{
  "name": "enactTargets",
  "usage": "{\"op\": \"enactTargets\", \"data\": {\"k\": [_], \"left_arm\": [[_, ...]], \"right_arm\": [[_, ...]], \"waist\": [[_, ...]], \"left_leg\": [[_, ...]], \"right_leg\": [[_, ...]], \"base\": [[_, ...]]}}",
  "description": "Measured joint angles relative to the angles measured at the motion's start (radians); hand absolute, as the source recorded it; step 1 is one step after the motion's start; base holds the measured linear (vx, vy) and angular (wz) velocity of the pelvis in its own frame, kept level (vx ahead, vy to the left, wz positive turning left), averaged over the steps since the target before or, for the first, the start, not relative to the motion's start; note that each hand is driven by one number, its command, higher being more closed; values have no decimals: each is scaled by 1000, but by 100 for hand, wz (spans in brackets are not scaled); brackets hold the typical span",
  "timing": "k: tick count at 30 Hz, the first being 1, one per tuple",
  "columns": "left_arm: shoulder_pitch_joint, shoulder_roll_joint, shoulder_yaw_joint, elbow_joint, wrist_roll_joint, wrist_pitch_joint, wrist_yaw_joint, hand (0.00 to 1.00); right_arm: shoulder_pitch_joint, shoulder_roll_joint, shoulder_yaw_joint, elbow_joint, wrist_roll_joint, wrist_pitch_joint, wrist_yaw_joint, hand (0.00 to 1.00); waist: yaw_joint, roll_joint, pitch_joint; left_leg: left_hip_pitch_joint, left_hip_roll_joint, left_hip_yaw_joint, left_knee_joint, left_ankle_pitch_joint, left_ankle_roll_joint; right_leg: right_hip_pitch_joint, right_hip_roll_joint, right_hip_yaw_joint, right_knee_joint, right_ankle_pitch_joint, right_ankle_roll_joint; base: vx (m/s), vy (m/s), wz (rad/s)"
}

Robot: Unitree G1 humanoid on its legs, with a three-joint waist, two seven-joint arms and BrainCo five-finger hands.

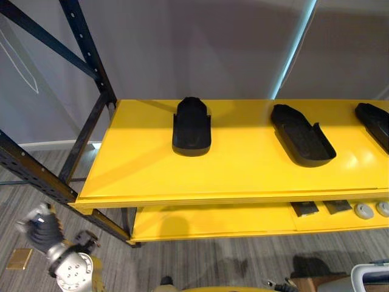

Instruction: Walk over and take plastic housings, then place them on the shelf

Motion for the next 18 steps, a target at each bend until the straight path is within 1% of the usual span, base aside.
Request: {"op": "enactTargets", "data": {"k": [4,5,9,11,13,16,18], "left_arm": [[-56,13,1,311,5,39,-66,0],[-69,19,1,364,10,44,-79,0],[-114,31,1,473,73,51,-121,0],[-140,38,-1,535,115,57,-141,0],[-160,39,-3,583,135,61,-146,0],[-159,41,-19,626,163,62,-163,0],[-161,44,-26,645,170,62,-163,0]], "right_arm": [[-4,-2,-11,-24,0,1,0,0],[-6,0,-21,-24,0,1,0,0],[-11,-1,-87,0,0,0,0,0],[-19,-3,-117,30,0,0,0,0],[-27,-7,-137,50,0,1,0,0],[-43,-24,-150,78,0,0,0,0],[-48,-28,-172,81,-1,0,-1,0]], "waist": [[2,1,-1],[2,3,-2],[0,11,-8],[-5,16,-10],[-7,20,-8],[-26,31,-5],[-26,34,-3]], "left_leg": [[13,-15,3,-11,0,0],[19,-19,6,-21,1,1],[38,-23,10,-57,16,2],[57,-25,12,-102,40,0],[67,-26,11,-124,51,-2],[73,-30,10,-132,55,-1],[73,-32,11,-133,54,-1]], "right_leg": [[2,-17,-1,0,-6,10],[2,-18,1,-1,-6,10],[2,-16,6,-3,-6,10],[-1,-14,8,-5,-6,10],[-2,-12,8,-5,-6,10],[-3,-7,11,-8,-6,10],[-3,-7,13,-10,-6,10]], "base": [[59,29,2],[45,35,-4],[12,4,-4],[0,0,-3],[0,0,0],[-1,-3,-1],[0,0,0]]}}
